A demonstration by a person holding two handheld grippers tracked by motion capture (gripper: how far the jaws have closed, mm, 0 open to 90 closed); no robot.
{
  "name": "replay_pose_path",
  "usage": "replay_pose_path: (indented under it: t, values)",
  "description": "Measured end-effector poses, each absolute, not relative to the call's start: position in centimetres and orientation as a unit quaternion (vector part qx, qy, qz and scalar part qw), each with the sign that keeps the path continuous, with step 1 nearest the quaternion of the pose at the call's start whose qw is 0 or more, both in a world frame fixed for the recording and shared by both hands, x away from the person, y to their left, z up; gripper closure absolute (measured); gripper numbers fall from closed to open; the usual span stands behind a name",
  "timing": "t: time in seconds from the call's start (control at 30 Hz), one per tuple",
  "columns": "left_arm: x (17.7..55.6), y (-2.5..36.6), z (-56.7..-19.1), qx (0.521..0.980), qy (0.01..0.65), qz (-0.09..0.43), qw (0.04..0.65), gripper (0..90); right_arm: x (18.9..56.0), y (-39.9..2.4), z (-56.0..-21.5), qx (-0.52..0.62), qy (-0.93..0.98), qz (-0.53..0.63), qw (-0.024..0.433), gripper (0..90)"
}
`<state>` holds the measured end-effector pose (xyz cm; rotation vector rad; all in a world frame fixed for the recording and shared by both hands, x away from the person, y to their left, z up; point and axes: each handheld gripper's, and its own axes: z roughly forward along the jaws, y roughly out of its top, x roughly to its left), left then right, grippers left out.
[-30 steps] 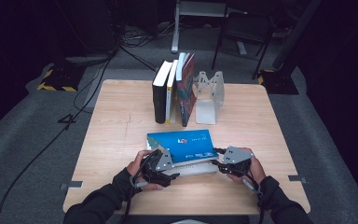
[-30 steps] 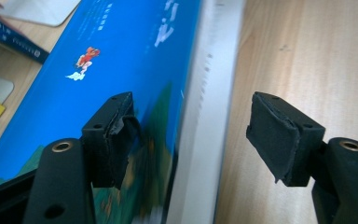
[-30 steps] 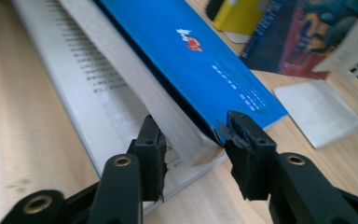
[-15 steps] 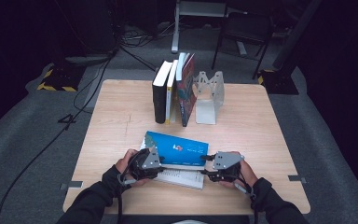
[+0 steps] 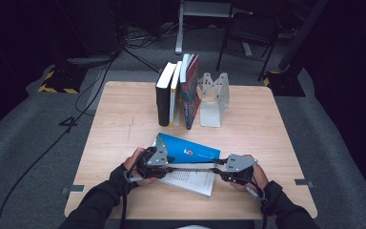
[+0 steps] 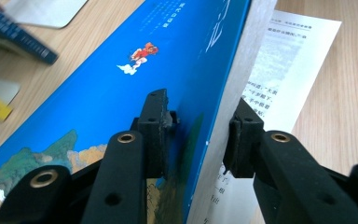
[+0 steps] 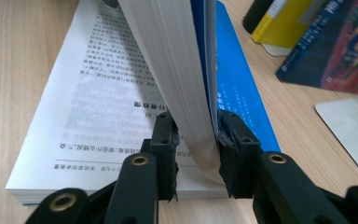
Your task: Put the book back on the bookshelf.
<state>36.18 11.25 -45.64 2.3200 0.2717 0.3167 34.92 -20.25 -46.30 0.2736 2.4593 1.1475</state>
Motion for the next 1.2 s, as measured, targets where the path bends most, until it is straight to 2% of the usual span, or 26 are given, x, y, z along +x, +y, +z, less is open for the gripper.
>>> replay_pose_path:
  t: [0.13,0.23,0.4,0.6,0.83,0.93,1.0,1.07,1.2]
  values:
    - [36.2,9.3,-45.7,0.911,0.111,0.123,0.377,50.9,34.7,-21.2,-45.9,0.106,0.881,0.412,0.208,68.6]
    - [35.4,6.8,-45.7,0.918,0.116,0.145,0.35,46.1,34.6,-21.2,-45.8,0.106,0.882,0.409,0.21,68.5]
    - [34.5,5.3,-45.3,0.913,0.175,0.161,0.331,50.3,34.6,-21.2,-45.5,0.111,0.882,0.406,0.21,68.2]
    - [34.1,4.1,-45.0,0.909,0.176,0.162,0.341,55.4,34.5,-20.9,-45.2,0.12,0.883,0.401,0.214,67.7]
    - [33.8,3.2,-45.1,0.906,0.16,0.19,0.342,70.4,34.5,-20.5,-45.0,0.124,0.884,0.393,0.221,66.1]
    - [34.1,3.7,-45.2,0.9,0.164,0.18,0.361,72.9,35.0,-20.8,-44.9,0.146,0.877,0.409,0.207,56.2]
    - [34.3,4.2,-45.0,0.894,0.171,0.172,0.378,74.5,35.4,-21.6,-44.7,0.176,0.867,0.42,0.205,43.2]
    - [34.5,4.6,-44.9,0.89,0.177,0.156,0.391,74.6,35.9,-22.8,-45.0,0.19,0.865,0.426,0.184,41.1]
    - [34.8,5.3,-44.8,0.881,0.187,0.141,0.411,75.2,36.6,-24.4,-45.8,0.206,0.87,0.413,0.171,38.9]
